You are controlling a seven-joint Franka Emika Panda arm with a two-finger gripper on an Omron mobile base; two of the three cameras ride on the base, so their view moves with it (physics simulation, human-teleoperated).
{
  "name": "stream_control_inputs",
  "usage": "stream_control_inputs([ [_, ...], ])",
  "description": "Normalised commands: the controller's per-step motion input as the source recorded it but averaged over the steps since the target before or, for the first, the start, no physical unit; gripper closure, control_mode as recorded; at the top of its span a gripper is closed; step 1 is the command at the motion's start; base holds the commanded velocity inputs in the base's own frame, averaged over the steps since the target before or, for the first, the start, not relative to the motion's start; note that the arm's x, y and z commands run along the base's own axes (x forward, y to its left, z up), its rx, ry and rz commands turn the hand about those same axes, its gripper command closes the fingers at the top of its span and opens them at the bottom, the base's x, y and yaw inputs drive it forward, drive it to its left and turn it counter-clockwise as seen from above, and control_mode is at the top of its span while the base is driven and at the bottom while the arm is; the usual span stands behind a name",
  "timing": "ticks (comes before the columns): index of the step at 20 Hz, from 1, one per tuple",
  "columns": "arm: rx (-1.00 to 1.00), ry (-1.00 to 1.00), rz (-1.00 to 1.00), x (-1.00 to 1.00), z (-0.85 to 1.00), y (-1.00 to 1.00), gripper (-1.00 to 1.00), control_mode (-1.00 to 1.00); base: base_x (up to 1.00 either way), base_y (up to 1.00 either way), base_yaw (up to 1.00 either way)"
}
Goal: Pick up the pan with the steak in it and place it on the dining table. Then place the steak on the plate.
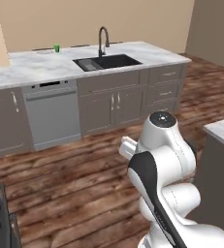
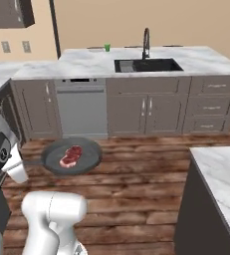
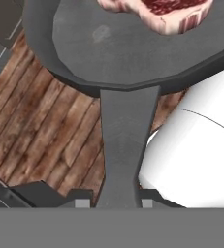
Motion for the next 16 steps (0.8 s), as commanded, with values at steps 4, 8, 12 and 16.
stream_control_inputs([
  [4,0.0,0.0,0.0,0.0,0.0,0.0,1.0,1.0,1.0,0.0,0.08],
  [8,0.0,0.0,0.0,0.0,0.0,0.0,1.0,1.0,1.0,0.0,0.08],
  [12,0.0,0.0,0.0,0.0,0.0,0.0,1.0,1.0,1.0,0.0,0.08],
  [16,0.0,0.0,0.0,0.0,0.0,0.0,1.0,1.0,1.0,0.0,0.08],
])
